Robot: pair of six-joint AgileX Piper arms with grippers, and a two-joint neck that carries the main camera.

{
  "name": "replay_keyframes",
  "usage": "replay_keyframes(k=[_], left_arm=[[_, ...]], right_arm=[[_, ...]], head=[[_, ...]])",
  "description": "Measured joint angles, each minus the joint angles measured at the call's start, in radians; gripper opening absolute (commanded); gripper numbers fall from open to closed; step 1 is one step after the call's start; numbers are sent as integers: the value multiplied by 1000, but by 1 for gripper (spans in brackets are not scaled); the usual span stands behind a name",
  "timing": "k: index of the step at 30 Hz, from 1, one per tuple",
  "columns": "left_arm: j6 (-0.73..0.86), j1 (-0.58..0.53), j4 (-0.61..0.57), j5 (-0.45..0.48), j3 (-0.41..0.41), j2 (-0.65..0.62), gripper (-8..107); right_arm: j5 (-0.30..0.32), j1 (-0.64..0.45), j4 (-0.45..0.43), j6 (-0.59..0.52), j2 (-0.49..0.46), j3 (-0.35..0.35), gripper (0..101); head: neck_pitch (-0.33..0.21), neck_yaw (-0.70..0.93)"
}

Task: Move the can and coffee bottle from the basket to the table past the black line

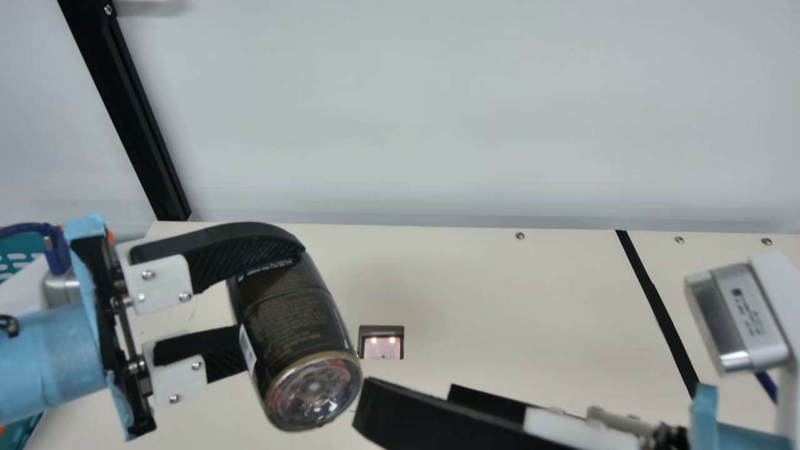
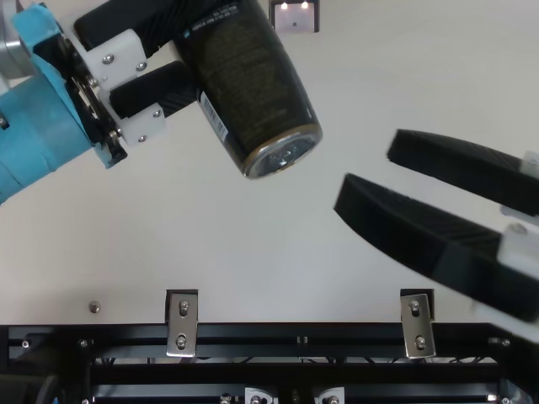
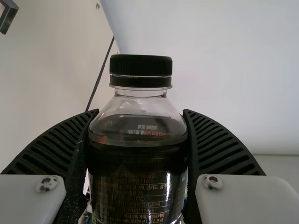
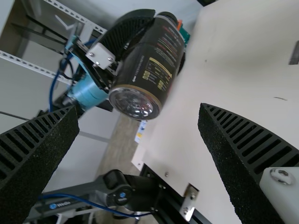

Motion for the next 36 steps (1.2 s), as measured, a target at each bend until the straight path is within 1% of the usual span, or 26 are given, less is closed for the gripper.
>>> replay_keyframes(k=[3, 5, 13, 25, 31, 36], left_arm=[[29, 31, -45, 44, 30, 12, 10], [33, 52, -47, 70, 41, 14, 10], [32, 59, -44, 78, 41, 16, 10], [32, 59, -44, 78, 41, 16, 10], [32, 59, -44, 78, 41, 16, 10], [32, 59, -44, 78, 41, 16, 10]], right_arm=[[-27, 30, 49, -17, 36, 7, 101], [-45, 46, 76, -22, 56, 13, 101], [-98, 103, 174, -62, 132, 36, 101], [-133, 156, 327, -141, 218, 68, 101], [-129, 187, 391, -178, 244, 67, 101], [-134, 188, 398, -178, 245, 67, 101]], head=[[0, 0], [5, 0], [0, 0], [0, 0], [0, 0], [0, 0]])
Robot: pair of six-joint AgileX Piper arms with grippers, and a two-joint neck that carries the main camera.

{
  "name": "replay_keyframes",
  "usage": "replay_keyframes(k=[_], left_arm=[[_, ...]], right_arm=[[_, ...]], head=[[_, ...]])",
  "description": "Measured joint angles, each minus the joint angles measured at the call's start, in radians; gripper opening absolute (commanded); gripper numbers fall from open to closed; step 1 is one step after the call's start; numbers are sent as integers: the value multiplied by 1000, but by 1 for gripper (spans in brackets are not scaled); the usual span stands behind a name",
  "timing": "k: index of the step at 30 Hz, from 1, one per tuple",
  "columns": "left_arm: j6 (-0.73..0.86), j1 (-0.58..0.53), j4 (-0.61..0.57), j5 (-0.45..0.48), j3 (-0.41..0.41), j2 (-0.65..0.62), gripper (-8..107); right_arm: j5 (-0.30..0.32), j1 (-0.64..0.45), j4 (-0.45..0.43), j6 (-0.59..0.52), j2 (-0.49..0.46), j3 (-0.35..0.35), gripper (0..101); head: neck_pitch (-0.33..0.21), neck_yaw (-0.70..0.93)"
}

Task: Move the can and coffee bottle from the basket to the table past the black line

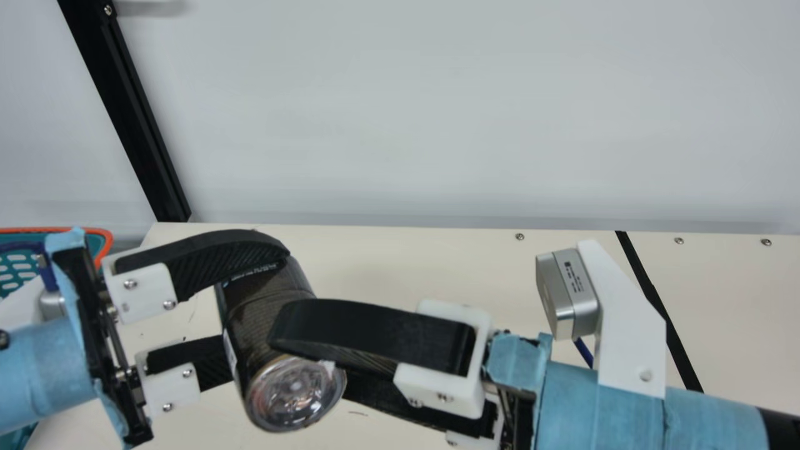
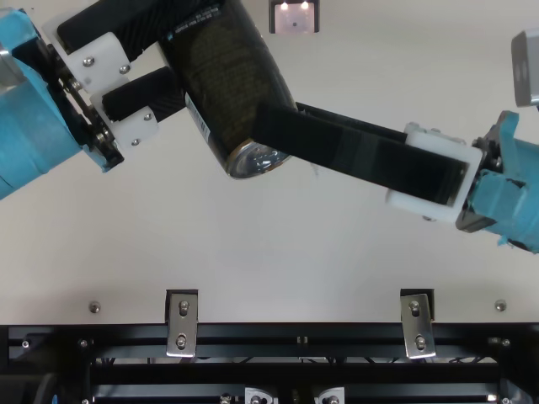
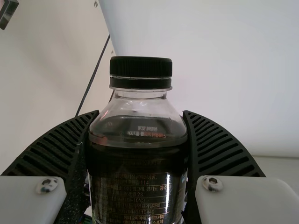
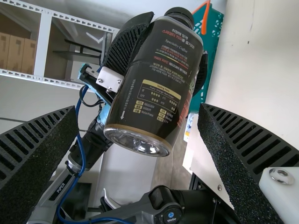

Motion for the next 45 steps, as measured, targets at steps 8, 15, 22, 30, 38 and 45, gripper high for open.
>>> replay_keyframes(k=[8, 15, 22, 30, 38, 45], left_arm=[[0, 0, 0, 0, 0, 0, 10], [0, 0, 0, 0, 0, 0, 10], [0, 0, 0, 0, 0, 0, 10], [0, 0, 0, 0, 0, 0, 10], [0, 0, 0, 0, 0, 0, 10], [0, 0, 0, 0, 0, 0, 10]], right_arm=[[1, 0, 1, 8, -1, -4, 101], [0, 6, 18, 8, 11, -5, 101], [-14, 31, 42, 5, 48, -12, 101], [-37, 72, 75, 8, 110, -23, 101], [-49, 89, 124, 17, 159, -33, 101], [-54, 106, 138, 53, 189, -45, 101]], head=[[5, 0], [0, 0], [0, 0], [5, 0], [0, 0], [0, 0]])
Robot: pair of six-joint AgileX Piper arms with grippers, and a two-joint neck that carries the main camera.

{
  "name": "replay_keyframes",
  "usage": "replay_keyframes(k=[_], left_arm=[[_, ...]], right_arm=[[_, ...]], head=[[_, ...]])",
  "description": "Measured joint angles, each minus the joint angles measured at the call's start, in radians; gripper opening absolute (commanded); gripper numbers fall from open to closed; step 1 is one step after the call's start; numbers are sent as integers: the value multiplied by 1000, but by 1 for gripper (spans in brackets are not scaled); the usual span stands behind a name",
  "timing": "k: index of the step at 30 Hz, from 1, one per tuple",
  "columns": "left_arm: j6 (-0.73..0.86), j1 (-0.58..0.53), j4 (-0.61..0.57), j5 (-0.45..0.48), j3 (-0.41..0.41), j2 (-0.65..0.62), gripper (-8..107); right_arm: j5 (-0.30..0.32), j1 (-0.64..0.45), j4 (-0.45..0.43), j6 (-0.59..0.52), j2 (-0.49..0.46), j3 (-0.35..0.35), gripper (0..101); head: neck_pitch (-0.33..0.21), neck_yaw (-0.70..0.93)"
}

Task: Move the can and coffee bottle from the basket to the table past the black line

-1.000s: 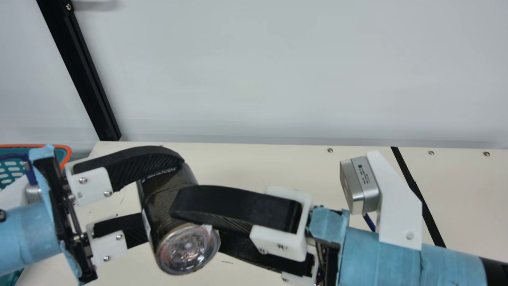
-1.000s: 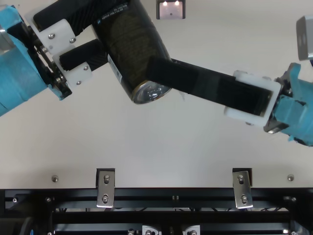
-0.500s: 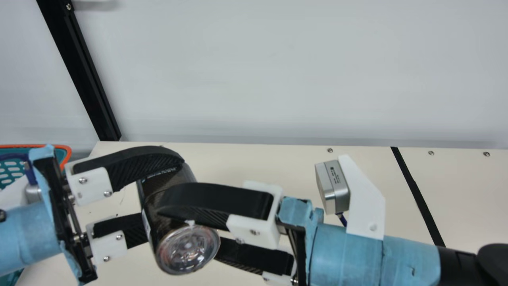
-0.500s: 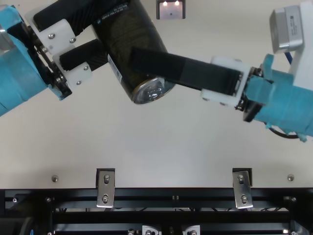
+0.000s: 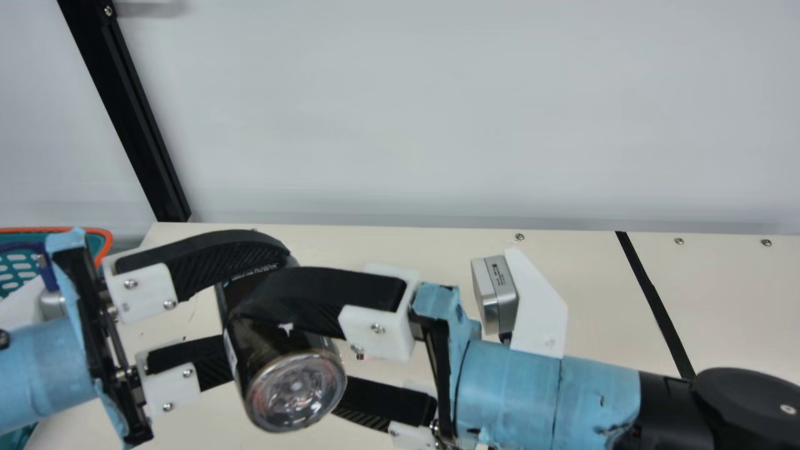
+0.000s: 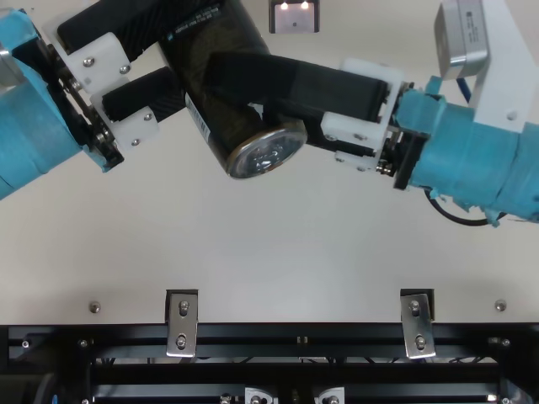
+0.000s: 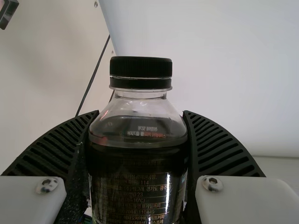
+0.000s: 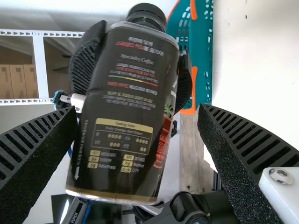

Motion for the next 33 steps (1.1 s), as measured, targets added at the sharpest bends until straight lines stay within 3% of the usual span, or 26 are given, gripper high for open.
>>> replay_keyframes(k=[10, 20, 21, 22, 33], left_arm=[[0, 0, -6, 6, 0, 0, 10], [0, 0, -2, 6, 0, 0, 10], [0, 0, -2, 6, 0, 0, 10], [0, 0, -2, 6, 0, 0, 10], [0, 0, -3, 8, 0, 0, 10]], right_arm=[[58, -22, -5, 97, -14, -52, 101], [62, -22, -18, 99, -13, -52, 101], [62, -22, -18, 99, -13, -52, 37], [62, -22, -18, 99, -13, -52, 0], [55, -22, -43, 121, -12, -52, 0]], head=[[0, 0], [0, 0], [0, 0], [0, 0], [0, 0]])
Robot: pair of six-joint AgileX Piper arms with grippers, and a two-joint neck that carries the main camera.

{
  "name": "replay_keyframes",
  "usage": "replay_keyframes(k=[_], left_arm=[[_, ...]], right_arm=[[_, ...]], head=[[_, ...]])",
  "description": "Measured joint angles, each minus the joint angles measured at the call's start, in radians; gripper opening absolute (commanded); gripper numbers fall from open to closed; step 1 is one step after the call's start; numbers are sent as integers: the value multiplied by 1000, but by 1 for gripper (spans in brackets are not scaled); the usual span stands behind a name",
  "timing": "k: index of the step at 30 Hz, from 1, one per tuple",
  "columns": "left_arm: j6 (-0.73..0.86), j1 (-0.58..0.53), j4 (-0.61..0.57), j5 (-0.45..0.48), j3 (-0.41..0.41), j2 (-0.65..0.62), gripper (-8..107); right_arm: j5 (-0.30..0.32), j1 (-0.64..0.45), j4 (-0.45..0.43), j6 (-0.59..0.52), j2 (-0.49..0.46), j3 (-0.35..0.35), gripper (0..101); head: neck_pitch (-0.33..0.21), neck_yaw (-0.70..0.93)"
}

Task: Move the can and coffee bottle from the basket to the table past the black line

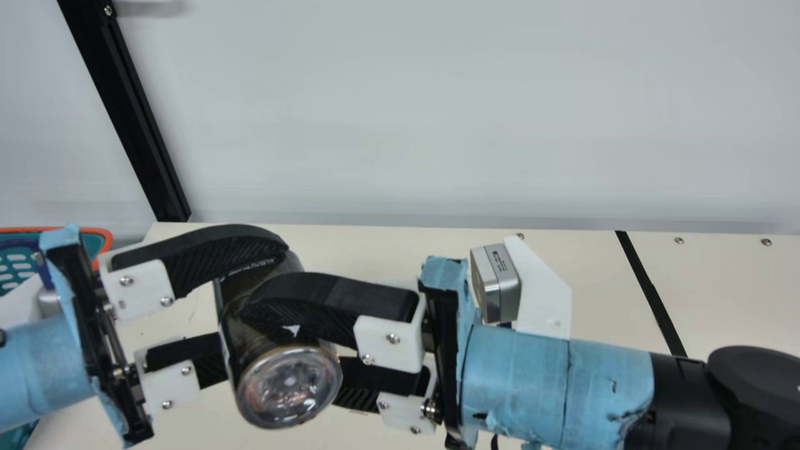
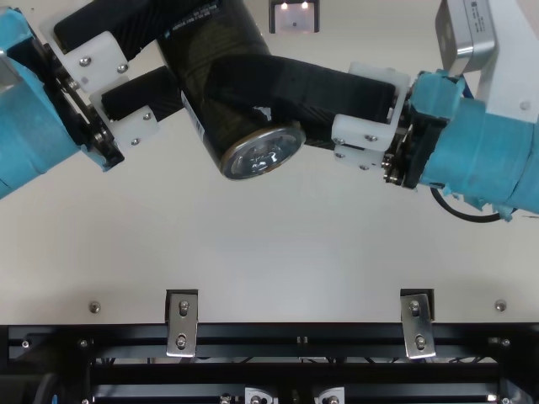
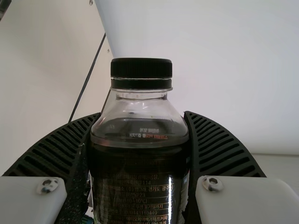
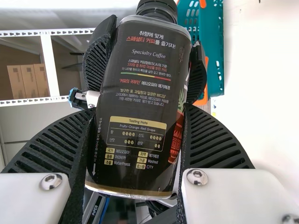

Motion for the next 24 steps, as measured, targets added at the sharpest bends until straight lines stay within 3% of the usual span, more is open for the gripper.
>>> replay_keyframes(k=[1, 2, 3, 18, 24], left_arm=[[0, 0, 0, 0, 0, 0, 24], [0, 0, 0, 0, 0, 0, 47], [0, 0, 0, 0, 0, 0, 90], [-12, 7, 9, -23, -4, -4, 90], [-61, 85, 4, -47, -15, -26, 90]], right_arm=[[0, 0, -1, 1, 0, 0, 0], [0, 0, -1, 3, 0, 0, 0], [0, 0, -2, 4, 0, 0, 0], [4, 0, 5, 4, 0, 0, 0], [21, 0, 26, 1, 0, 0, 0]], head=[[5, 0], [5, 0], [5, 0], [5, 0], [5, 0]])
